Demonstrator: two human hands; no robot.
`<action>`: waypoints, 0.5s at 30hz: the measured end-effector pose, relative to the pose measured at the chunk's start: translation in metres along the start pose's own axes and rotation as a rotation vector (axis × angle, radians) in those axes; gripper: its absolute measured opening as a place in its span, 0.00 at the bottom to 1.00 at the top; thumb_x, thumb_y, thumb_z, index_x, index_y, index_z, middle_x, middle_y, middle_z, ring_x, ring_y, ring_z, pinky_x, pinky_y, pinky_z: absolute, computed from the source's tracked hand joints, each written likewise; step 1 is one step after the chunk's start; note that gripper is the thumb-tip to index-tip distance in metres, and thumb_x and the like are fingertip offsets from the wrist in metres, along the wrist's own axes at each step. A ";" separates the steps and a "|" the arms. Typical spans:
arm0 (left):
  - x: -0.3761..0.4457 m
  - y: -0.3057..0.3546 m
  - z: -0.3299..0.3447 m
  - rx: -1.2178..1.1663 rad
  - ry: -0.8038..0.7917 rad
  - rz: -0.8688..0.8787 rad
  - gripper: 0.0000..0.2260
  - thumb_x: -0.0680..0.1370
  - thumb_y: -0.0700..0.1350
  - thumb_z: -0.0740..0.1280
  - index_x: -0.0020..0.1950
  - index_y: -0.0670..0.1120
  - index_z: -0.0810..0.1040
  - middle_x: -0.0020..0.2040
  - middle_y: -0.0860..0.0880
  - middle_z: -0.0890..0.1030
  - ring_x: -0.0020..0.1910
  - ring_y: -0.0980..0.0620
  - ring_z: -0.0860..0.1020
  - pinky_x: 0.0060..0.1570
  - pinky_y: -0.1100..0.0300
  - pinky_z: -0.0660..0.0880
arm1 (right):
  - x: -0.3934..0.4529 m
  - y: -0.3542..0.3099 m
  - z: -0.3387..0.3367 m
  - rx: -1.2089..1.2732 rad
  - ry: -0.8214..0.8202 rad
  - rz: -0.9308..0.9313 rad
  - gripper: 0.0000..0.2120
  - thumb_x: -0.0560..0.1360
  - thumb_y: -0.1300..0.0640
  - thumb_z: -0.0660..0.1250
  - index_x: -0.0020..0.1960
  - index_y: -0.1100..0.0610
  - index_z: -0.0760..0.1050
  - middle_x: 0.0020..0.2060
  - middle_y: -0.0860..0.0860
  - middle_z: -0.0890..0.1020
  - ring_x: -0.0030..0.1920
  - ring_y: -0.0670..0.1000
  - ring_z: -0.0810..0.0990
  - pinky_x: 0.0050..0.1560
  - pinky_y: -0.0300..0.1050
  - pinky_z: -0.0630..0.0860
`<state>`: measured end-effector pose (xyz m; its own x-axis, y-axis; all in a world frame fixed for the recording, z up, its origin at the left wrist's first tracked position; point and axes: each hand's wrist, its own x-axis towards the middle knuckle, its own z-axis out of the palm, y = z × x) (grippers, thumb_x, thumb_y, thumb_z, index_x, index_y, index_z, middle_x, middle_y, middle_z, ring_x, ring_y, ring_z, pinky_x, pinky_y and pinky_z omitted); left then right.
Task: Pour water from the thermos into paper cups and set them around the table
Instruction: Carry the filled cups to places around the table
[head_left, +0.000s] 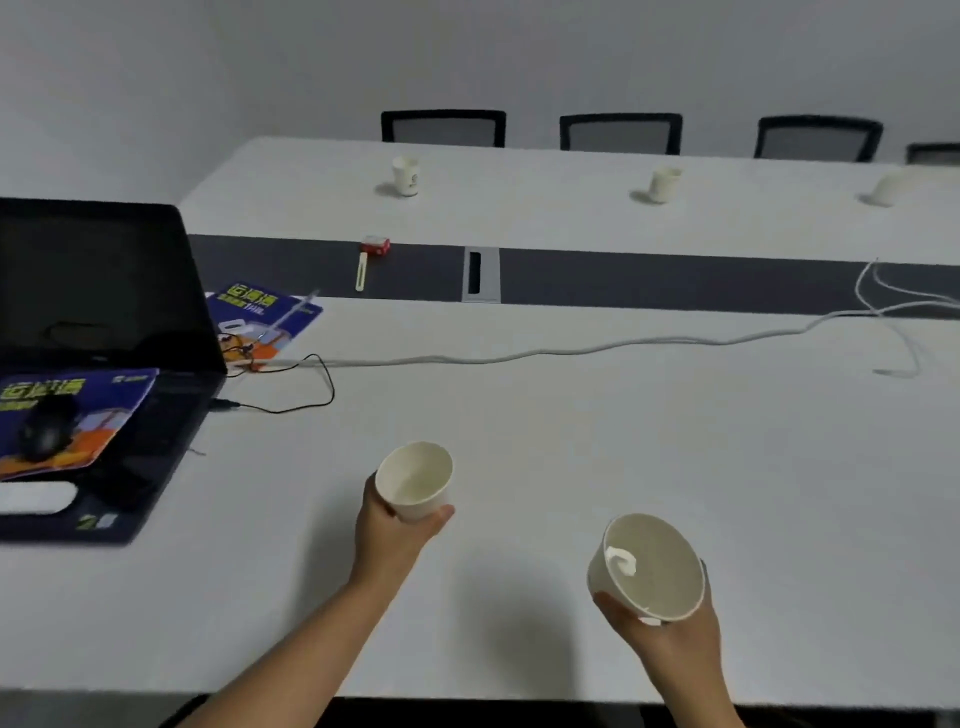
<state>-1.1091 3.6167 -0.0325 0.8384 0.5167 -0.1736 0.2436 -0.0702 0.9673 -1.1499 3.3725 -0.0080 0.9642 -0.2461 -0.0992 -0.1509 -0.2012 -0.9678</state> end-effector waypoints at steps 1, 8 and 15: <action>0.016 -0.004 0.005 0.018 -0.013 -0.009 0.28 0.61 0.35 0.77 0.56 0.47 0.70 0.47 0.52 0.76 0.45 0.52 0.74 0.42 0.64 0.69 | 0.004 -0.001 0.004 0.001 0.025 0.012 0.29 0.47 0.56 0.73 0.46 0.42 0.68 0.43 0.39 0.77 0.44 0.37 0.75 0.39 0.36 0.68; 0.098 -0.026 0.036 0.022 0.079 -0.026 0.31 0.62 0.35 0.77 0.61 0.42 0.68 0.56 0.44 0.75 0.53 0.47 0.74 0.56 0.51 0.72 | 0.045 0.008 0.009 -0.062 0.205 0.028 0.36 0.48 0.55 0.73 0.55 0.50 0.66 0.46 0.38 0.75 0.46 0.35 0.74 0.42 0.34 0.68; 0.128 -0.040 0.055 0.025 0.175 0.001 0.32 0.62 0.35 0.77 0.62 0.41 0.67 0.57 0.44 0.75 0.52 0.50 0.73 0.53 0.58 0.68 | 0.093 0.025 0.014 -0.099 0.205 0.019 0.35 0.54 0.58 0.79 0.55 0.48 0.66 0.46 0.36 0.74 0.45 0.35 0.74 0.42 0.32 0.67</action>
<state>-0.9849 3.6380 -0.1034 0.7414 0.6573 -0.1353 0.2561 -0.0907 0.9624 -1.0613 3.3575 -0.0444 0.8978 -0.4365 -0.0582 -0.1989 -0.2840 -0.9380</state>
